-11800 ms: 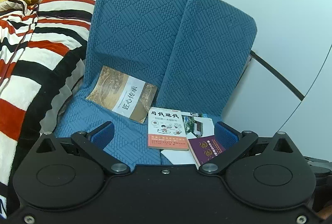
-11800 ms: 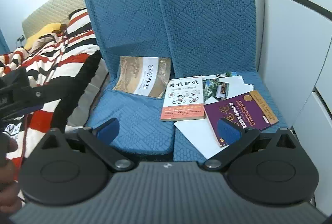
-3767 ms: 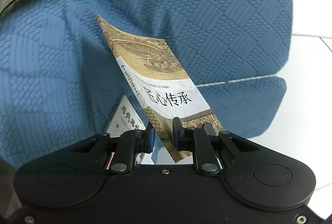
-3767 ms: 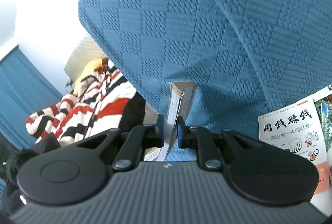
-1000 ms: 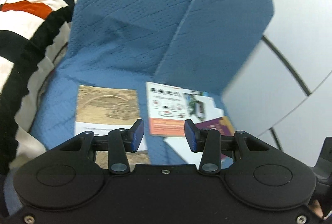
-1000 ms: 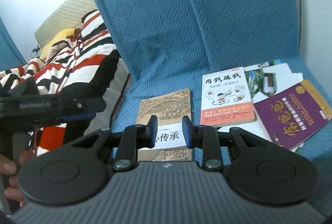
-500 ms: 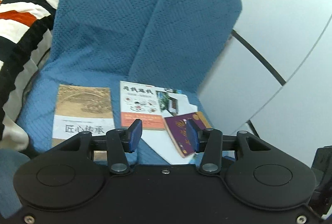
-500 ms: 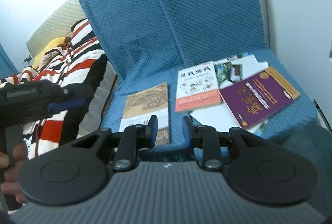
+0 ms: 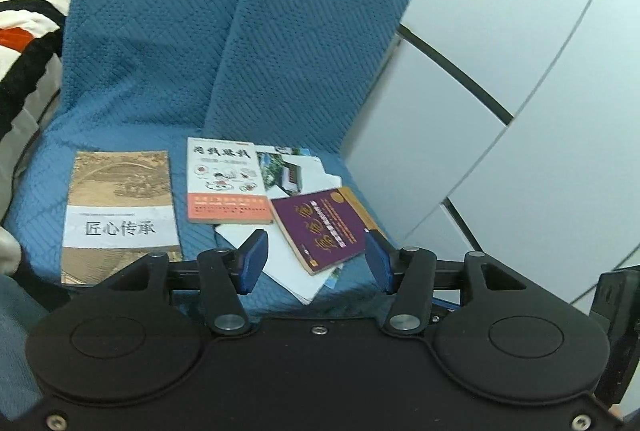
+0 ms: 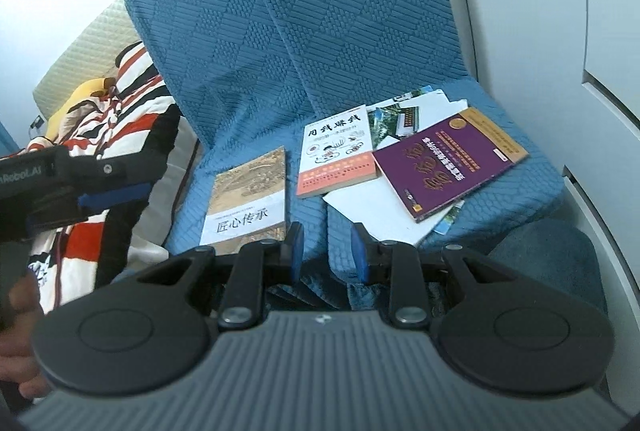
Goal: Organize objects
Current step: 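Withdraw both grippers up from the books, then move both grippers to the edge of the purple book, then close both grippers on the purple book's edge, then lift the purple book up on its edge, then carry the purple book onto the beige book and lower it flat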
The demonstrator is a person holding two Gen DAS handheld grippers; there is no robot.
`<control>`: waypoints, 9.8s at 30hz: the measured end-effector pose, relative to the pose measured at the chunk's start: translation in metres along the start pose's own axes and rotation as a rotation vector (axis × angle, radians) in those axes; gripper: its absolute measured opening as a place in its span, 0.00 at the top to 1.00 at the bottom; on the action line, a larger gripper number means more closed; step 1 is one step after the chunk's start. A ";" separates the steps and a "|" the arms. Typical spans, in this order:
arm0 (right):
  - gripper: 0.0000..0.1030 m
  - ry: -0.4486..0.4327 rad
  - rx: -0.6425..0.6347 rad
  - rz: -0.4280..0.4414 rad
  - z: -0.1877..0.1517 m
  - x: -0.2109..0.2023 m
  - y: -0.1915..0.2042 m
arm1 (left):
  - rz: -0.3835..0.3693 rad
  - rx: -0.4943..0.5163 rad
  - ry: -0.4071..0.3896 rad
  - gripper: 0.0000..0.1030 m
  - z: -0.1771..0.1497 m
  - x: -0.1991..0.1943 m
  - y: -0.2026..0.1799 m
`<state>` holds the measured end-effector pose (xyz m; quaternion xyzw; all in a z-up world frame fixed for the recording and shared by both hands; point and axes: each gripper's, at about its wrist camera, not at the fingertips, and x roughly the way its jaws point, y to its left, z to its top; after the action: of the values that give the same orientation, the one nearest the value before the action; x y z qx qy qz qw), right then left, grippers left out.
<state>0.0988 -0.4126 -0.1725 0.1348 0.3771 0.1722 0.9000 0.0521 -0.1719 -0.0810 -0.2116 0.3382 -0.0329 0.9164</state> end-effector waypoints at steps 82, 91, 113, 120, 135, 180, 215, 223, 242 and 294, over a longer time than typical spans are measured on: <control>0.55 0.139 0.336 -0.107 0.032 0.208 -0.156 | 0.033 0.175 0.296 0.50 0.032 0.406 0.051; 0.66 0.171 0.388 -0.123 0.030 0.225 -0.161 | 0.015 0.210 0.362 0.52 0.031 0.433 0.053; 0.60 0.214 0.389 -0.174 0.012 0.205 -0.181 | 0.048 0.169 0.467 0.56 -0.014 0.380 0.038; 0.60 0.264 0.286 -0.142 -0.002 0.188 -0.177 | 0.089 0.133 0.465 0.56 -0.040 0.340 0.029; 0.61 0.287 0.251 -0.136 -0.025 0.164 -0.178 | 0.089 -0.009 0.487 0.55 -0.086 0.286 0.035; 0.79 0.347 0.606 0.129 -0.038 0.154 -0.200 | -0.160 -0.703 0.449 0.38 -0.129 0.279 0.146; 0.81 0.205 0.583 0.193 0.024 0.111 -0.170 | -0.437 -0.841 0.312 0.87 -0.082 0.279 0.123; 0.81 0.173 0.553 0.223 0.052 0.104 -0.153 | -0.463 -0.829 0.267 0.86 -0.053 0.256 0.133; 0.80 0.160 0.434 0.321 0.121 0.121 -0.066 | -0.459 -0.813 0.114 0.86 0.032 0.185 0.178; 0.73 0.545 0.484 0.278 0.003 0.341 0.041 | 0.035 -0.841 0.247 0.84 -0.036 0.154 0.378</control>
<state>0.3163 -0.2356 -0.3710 0.3425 0.6102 0.2281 0.6770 0.1165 0.1270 -0.3543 -0.5552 0.4328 0.0980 0.7034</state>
